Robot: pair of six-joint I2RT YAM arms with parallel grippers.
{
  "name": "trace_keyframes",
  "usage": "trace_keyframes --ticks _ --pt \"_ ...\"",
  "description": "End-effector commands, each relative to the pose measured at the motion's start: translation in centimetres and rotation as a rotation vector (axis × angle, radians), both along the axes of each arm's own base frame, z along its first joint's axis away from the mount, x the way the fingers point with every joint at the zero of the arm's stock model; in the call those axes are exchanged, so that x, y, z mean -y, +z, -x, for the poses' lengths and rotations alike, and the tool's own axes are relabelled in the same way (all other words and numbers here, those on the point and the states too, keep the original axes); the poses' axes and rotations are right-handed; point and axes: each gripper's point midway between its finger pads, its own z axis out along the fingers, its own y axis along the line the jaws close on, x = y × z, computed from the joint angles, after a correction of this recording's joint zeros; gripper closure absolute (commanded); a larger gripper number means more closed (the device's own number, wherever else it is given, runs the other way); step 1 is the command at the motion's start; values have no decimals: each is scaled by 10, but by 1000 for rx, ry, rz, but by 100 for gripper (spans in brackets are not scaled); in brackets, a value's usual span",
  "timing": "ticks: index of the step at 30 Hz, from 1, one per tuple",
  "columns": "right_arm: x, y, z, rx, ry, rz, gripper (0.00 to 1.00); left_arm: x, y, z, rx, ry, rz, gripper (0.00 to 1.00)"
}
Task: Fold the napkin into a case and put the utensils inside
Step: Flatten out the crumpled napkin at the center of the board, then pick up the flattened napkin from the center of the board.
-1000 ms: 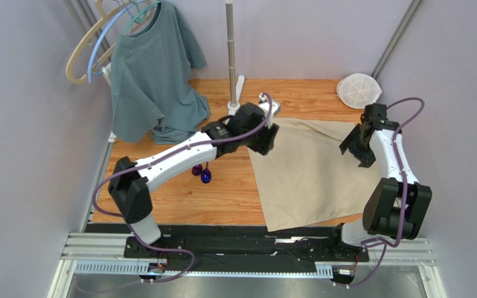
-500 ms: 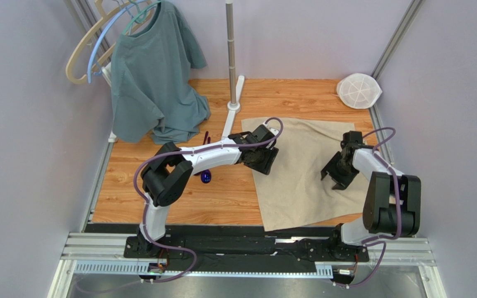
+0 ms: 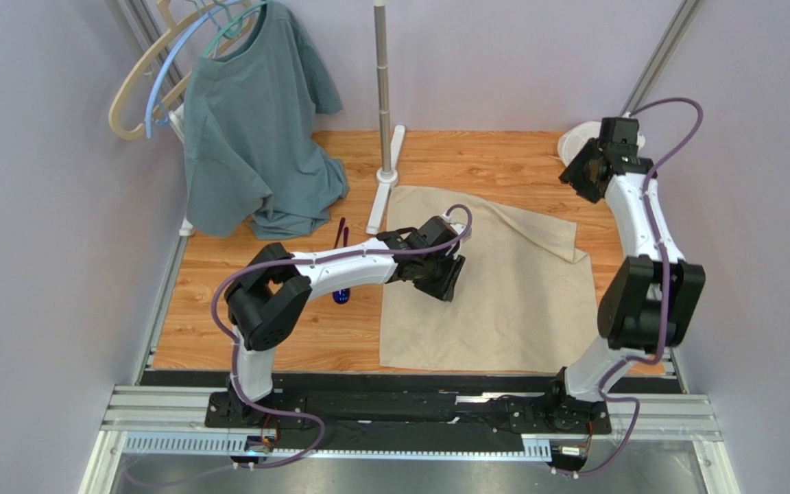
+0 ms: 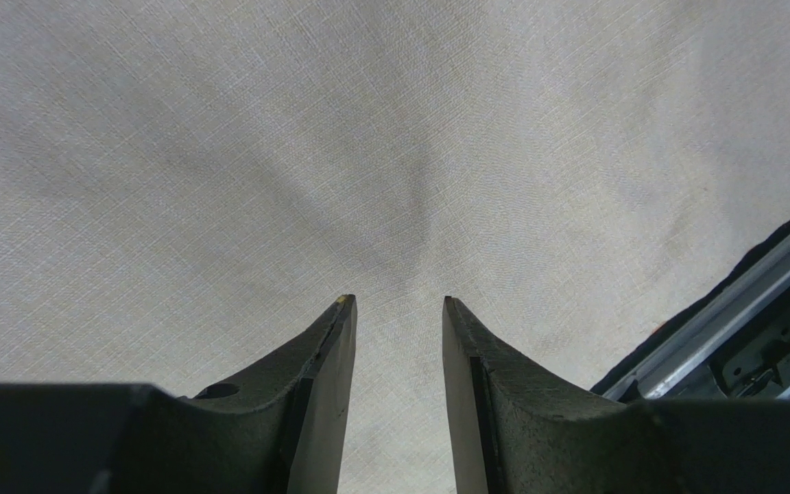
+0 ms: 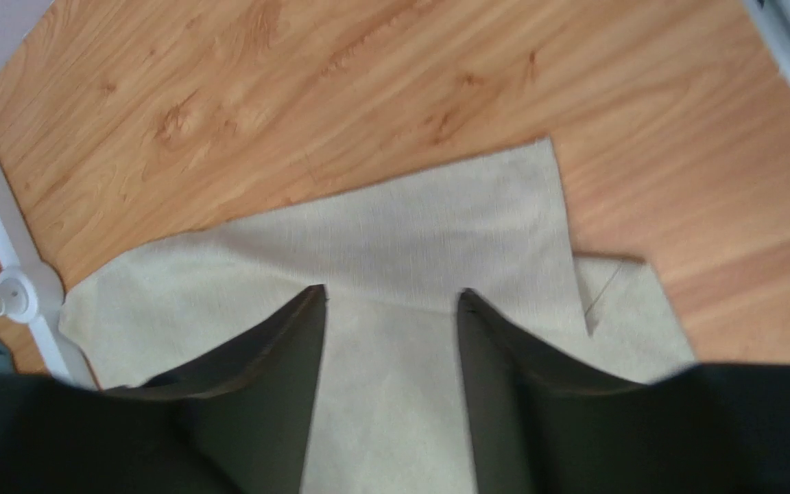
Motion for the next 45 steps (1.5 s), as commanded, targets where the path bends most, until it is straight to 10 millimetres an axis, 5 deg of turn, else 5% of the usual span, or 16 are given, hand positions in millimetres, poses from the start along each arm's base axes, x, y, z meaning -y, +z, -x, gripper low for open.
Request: trace_keyframes --ticks 1,5,10,21,25,27,29,30,34,35,36,37,38,40,42,45 --pt "22 -43 -29 -150 -5 110 62 5 -5 5 -22 -6 15 56" --pt "33 -57 -52 -162 -38 133 81 -1 -13 11 -42 13 14 59" --pt "42 -92 -55 -242 -61 162 79 -22 -30 16 -60 96 -49 76" --pt "60 -163 -49 -367 -81 168 76 -44 -47 23 -63 167 -89 76" --pt "83 -175 -72 -350 -88 201 73 -49 -52 24 -55 155 -105 74" --pt "94 -152 -108 -264 -89 193 66 -49 -51 23 -42 143 -102 74" --pt "86 -154 -113 -293 -48 152 60 -42 -40 20 -26 124 -76 72" --pt "86 -123 -129 -235 -54 161 52 -41 -35 19 -21 118 -72 71" --pt "79 -85 -91 -292 -65 203 39 -21 9 11 17 84 16 59" --pt "76 -51 -79 -241 -88 205 37 -18 16 8 25 79 31 58" --pt "66 -77 -51 -321 -68 179 36 -18 20 7 20 78 29 57" --pt "58 -76 -41 -314 -52 150 36 -12 32 4 23 74 60 57" --pt "54 -45 -30 -247 -63 153 36 -10 34 2 27 61 69 57" --pt "30 -70 10 -307 -40 80 36 -10 35 -9 31 75 69 56" --pt "9 -56 23 -207 -16 5 37 -14 34 -27 37 98 63 56" --pt "-11 -70 54 -177 6 -31 37 -17 12 -53 -17 102 1 55"
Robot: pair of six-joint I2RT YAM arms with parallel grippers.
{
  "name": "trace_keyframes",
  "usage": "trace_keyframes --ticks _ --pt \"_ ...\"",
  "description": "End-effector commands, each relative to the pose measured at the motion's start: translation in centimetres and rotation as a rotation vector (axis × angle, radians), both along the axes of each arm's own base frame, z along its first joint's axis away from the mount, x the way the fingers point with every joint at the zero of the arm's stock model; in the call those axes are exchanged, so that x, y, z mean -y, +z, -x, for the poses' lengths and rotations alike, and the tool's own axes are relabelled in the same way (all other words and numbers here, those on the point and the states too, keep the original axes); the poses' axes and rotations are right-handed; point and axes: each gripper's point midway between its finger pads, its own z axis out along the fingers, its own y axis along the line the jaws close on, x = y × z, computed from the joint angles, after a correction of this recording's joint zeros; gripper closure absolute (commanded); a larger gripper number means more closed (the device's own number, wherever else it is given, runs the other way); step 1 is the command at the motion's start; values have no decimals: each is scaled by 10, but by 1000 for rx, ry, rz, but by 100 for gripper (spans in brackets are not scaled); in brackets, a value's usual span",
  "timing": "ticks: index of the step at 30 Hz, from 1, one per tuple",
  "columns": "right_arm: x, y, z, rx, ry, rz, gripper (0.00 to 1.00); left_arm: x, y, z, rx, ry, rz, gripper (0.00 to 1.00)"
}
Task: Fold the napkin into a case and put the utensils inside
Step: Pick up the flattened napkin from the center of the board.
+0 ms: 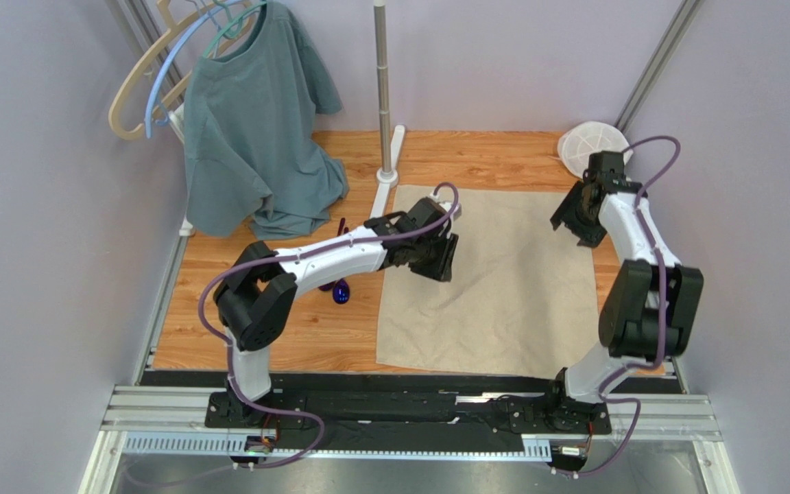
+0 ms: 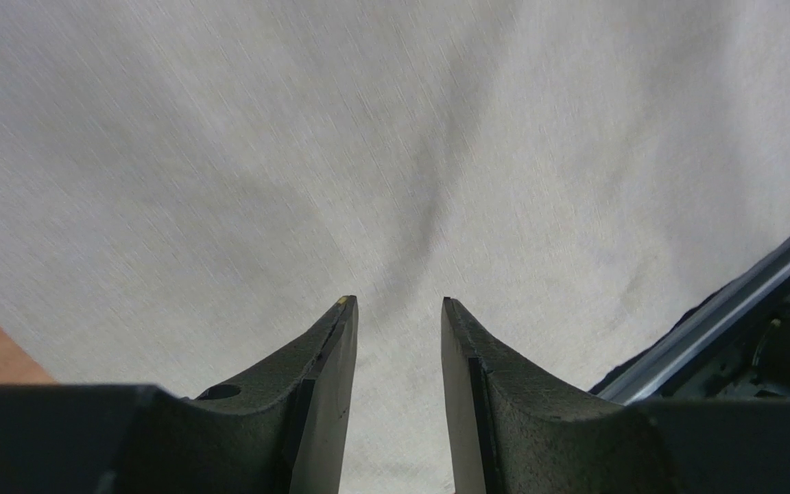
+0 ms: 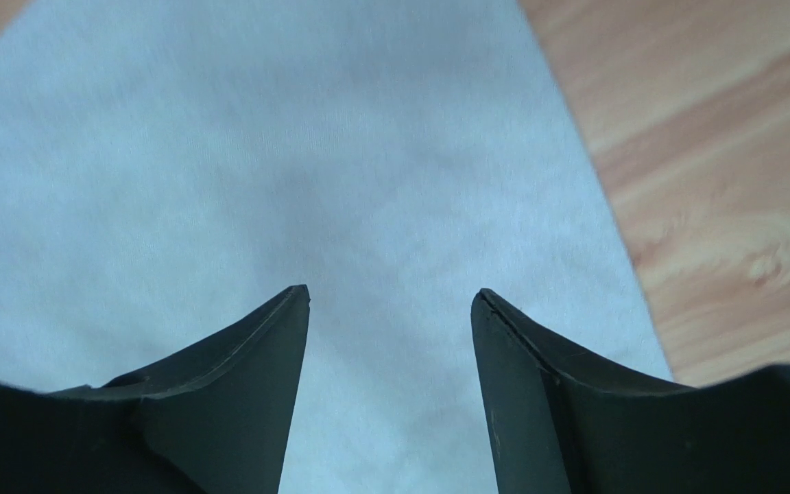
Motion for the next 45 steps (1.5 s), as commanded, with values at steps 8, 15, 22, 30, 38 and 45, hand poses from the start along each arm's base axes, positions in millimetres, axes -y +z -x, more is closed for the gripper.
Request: trace_keyframes --ticks 8,15,22,30,38,45 --pt "-39 -38 51 57 44 -95 29 -6 -29 -94 -4 88 -71 56" --pt "-54 -77 48 58 2 -198 29 12 -50 -122 -83 91 59 56" --pt "-44 -98 17 22 -14 -174 30 21 -54 -169 -126 101 192 56" --pt "-33 -101 -21 -3 -9 -162 29 32 -30 -237 -45 57 321 53" --pt "2 -38 44 -36 -95 0 25 29 57 -222 96 -20 353 45" --pt "33 -59 175 -105 -455 -91 34 2 117 -141 76 51 311 47"
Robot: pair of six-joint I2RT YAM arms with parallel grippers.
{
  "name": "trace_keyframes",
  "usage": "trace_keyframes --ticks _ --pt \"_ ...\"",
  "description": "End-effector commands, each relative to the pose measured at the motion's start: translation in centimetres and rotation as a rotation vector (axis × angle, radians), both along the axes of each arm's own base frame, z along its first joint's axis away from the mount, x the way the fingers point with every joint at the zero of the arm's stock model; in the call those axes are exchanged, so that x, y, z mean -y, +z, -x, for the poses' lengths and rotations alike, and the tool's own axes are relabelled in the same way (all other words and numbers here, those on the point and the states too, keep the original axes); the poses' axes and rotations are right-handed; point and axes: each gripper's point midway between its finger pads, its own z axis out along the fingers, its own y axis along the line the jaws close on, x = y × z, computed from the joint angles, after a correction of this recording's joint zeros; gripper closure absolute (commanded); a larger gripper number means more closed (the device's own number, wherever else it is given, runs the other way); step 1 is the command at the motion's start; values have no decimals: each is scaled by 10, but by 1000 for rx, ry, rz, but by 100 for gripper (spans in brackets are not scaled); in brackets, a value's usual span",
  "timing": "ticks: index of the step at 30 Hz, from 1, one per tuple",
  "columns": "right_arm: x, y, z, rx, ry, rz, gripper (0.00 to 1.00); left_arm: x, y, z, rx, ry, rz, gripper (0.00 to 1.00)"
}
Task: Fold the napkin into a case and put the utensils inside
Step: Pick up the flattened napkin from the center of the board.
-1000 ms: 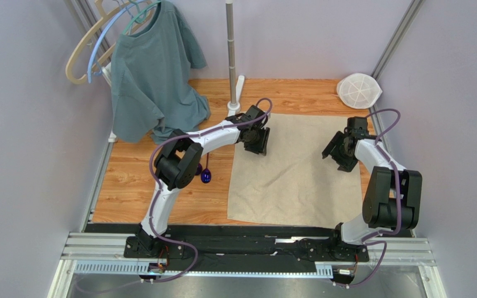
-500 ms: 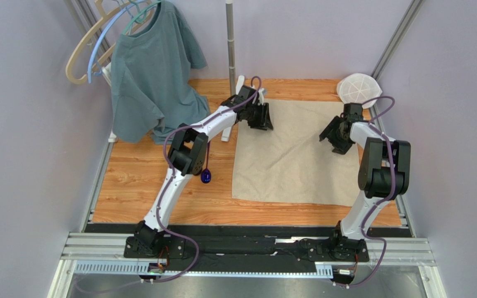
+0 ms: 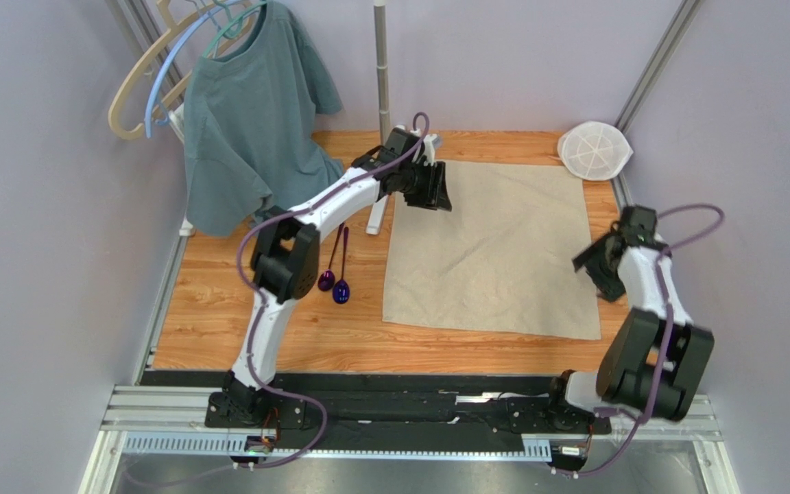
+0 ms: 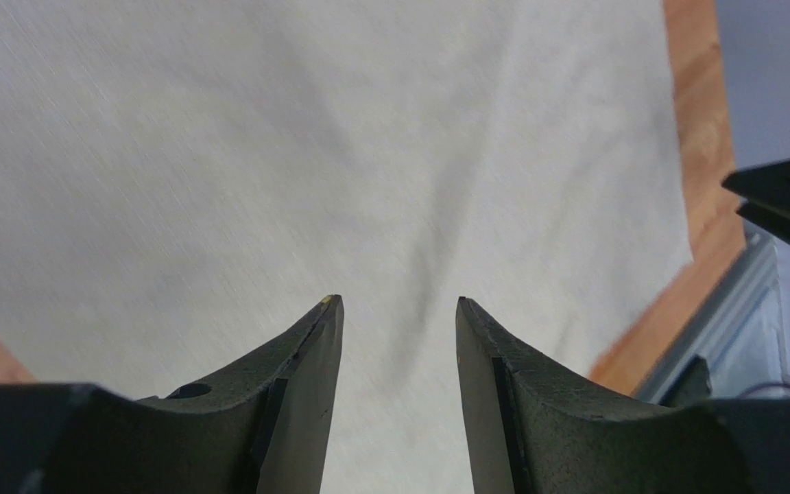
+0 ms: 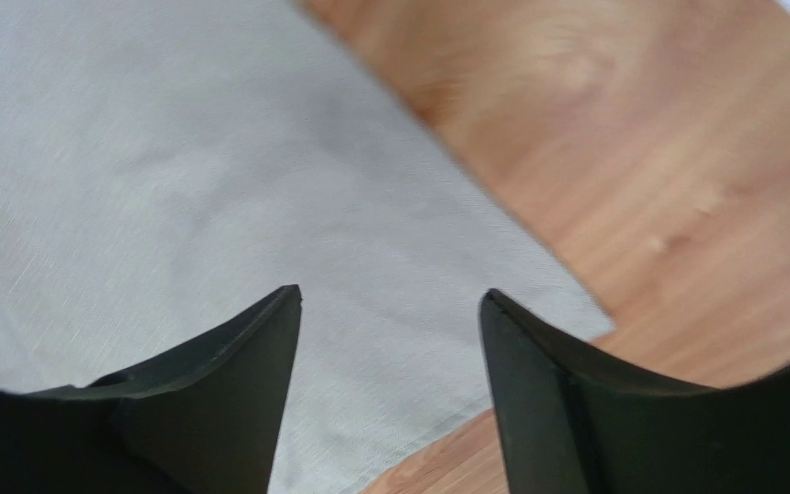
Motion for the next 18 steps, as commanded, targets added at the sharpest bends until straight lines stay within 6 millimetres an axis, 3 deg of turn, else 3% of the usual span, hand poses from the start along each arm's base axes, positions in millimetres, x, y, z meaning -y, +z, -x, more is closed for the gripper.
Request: trace_keyframes --ticks 1,4,8,13,18 --pt "20 -23 82 -90 -282 -40 39 -8 100 54 98 20 74 49" --pt "22 -26 94 -60 -346 -21 50 -14 97 106 65 -29 56 50" --pt "33 -23 98 -62 -367 39 47 -40 85 165 21 -71 4 51" --pt "37 -25 102 -85 -383 61 40 -76 72 207 2 -58 -19 51" --pt "31 -47 102 -124 -357 17 39 -94 70 228 -13 -43 -11 51"
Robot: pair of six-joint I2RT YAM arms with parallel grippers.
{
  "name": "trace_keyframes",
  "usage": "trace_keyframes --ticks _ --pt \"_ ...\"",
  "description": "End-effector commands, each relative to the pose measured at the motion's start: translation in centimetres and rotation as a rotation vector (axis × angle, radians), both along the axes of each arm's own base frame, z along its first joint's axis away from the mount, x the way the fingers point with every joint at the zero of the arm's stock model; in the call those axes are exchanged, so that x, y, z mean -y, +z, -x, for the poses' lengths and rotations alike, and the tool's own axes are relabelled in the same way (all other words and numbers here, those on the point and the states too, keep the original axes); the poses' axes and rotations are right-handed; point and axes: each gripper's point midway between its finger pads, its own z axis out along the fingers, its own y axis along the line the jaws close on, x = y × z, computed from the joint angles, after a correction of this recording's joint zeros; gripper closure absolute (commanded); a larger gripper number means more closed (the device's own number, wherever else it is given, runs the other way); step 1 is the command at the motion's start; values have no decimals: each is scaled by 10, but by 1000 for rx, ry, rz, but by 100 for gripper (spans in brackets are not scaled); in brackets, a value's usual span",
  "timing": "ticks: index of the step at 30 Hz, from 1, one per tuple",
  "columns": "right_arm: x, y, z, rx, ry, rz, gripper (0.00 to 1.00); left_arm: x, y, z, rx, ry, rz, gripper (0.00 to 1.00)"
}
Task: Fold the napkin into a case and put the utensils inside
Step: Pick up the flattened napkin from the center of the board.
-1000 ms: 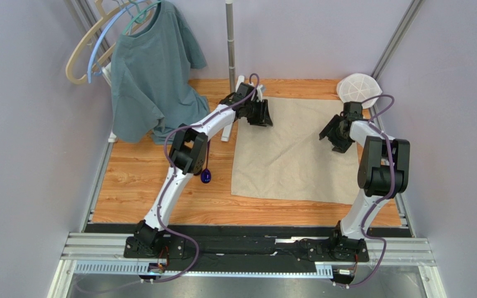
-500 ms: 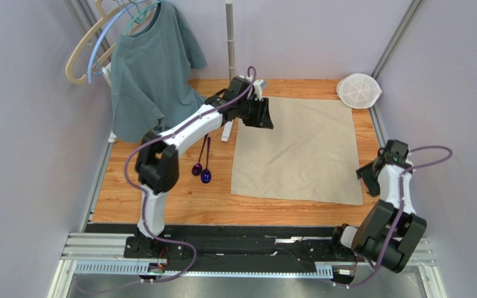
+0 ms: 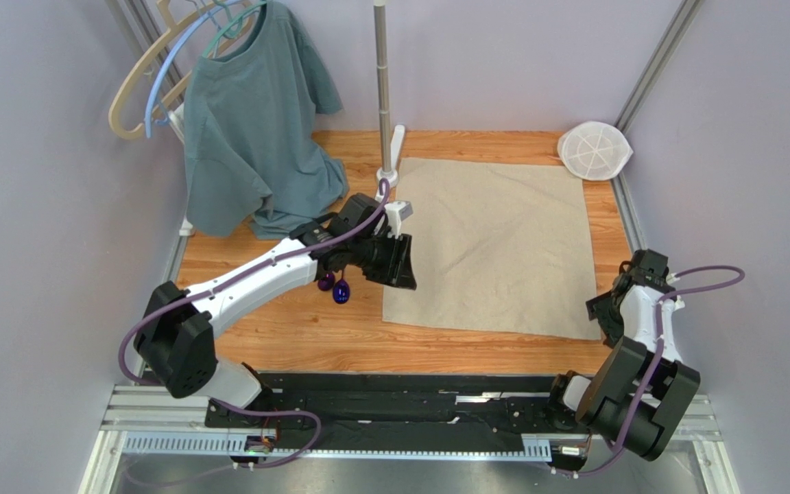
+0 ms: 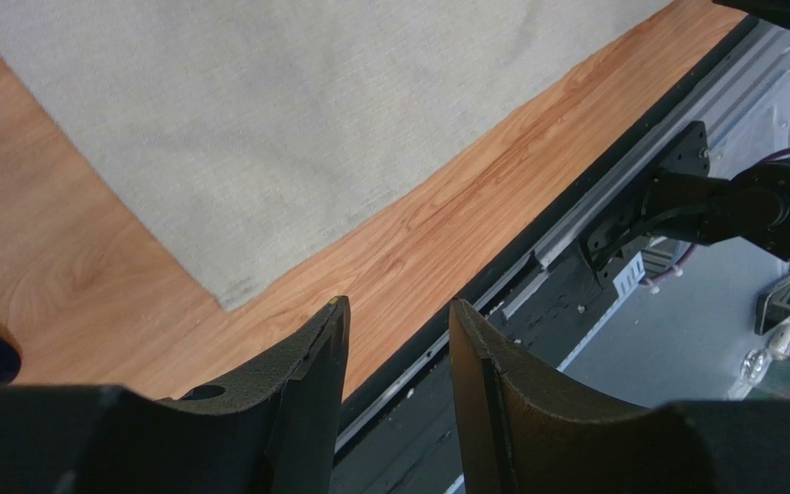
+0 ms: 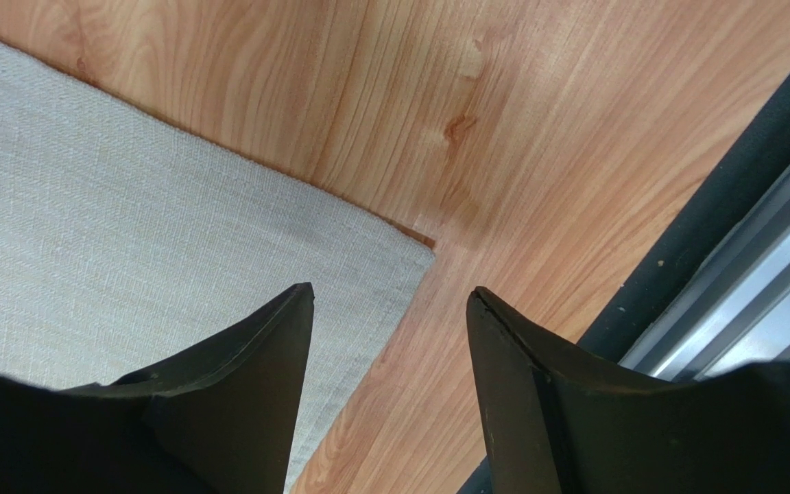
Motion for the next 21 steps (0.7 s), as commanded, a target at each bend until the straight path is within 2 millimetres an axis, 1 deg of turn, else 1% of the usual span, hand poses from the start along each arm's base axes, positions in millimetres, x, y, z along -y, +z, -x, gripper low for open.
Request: trace_keyframes --ticks 1,2,5,6,8,9,10,12,14,15,17,18,19,20,21 --pt "7 -14 -4 -14 -12 13 39 -12 28 8 61 38 64 51" --pt "7 -18 -4 -31 -12 7 39 -15 29 9 65 45 64 51" --pt "9 -22 -5 -33 -8 13 41 -25 29 10 90 75 42 50" --pt "10 -22 -4 -43 -13 19 42 -30 26 11 89 88 25 50" --pt "13 -23 0 -67 -31 31 46 -37 22 8 102 124 1 47" --pt "13 -24 1 -74 -33 33 49 -40 21 7 109 138 -6 46" --pt "14 -24 1 -77 -37 33 49 -46 14 5 109 179 -26 41" --pt "15 -27 2 -94 -37 33 50 -50 9 2 114 212 -26 36" --pt "15 -28 1 -98 -33 33 51 -56 -1 1 109 247 -43 34" --pt "15 -29 1 -95 -27 29 59 -58 -3 -2 114 264 -50 33" --pt "12 -29 -1 -85 -23 19 68 -63 -14 -5 96 301 -76 33" --pt "10 -27 -2 -77 -16 23 74 -62 -16 -6 92 311 -76 33" --pt "9 -23 -5 -59 -8 35 76 -65 -27 -7 69 341 -105 33" --pt "9 -19 -4 -57 -2 52 79 -66 -33 -7 57 352 -115 33" --pt "6 -16 -5 -55 13 62 87 -65 -39 -9 49 364 -118 32"
